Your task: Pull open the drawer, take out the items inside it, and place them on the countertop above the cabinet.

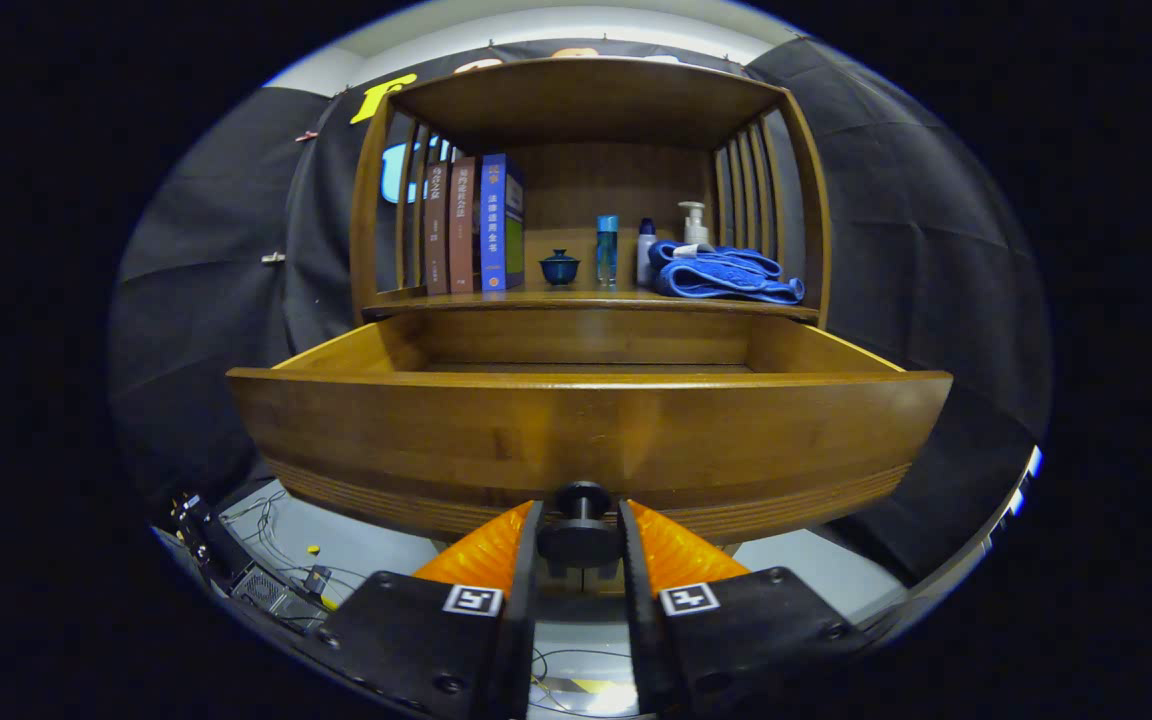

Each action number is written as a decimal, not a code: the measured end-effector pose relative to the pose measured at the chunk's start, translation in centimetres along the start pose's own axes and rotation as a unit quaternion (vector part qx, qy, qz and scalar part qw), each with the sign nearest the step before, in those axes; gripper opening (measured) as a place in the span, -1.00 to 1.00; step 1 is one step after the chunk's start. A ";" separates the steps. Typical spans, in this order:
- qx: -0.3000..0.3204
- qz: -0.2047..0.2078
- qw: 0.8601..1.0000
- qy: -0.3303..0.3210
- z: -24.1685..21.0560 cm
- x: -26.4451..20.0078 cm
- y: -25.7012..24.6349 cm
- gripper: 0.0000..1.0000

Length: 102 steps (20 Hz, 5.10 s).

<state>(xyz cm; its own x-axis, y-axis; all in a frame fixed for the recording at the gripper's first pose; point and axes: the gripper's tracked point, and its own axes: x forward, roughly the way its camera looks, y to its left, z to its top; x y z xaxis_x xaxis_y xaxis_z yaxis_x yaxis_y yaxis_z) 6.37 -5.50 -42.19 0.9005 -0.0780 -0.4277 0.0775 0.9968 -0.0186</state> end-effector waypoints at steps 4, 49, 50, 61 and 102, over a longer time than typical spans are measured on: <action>0.010 0.007 1.000 -0.013 0.6 -1.6 0.2 0.78; 0.032 0.052 0.871 0.487 1.5 14.2 -0.3 0.99; 0.026 0.035 0.869 0.492 1.0 14.6 -0.6 0.94; -0.033 0.055 0.870 0.489 1.1 13.4 -0.4 -0.19; -0.019 -0.007 0.918 0.395 17.4 29.2 -2.3 -0.06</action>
<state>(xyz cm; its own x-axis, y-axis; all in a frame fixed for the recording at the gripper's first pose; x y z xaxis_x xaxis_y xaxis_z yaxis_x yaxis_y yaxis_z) 39.95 -10.31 -38.93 0.3067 -0.0698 -0.9492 0.0592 0.9968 -0.0541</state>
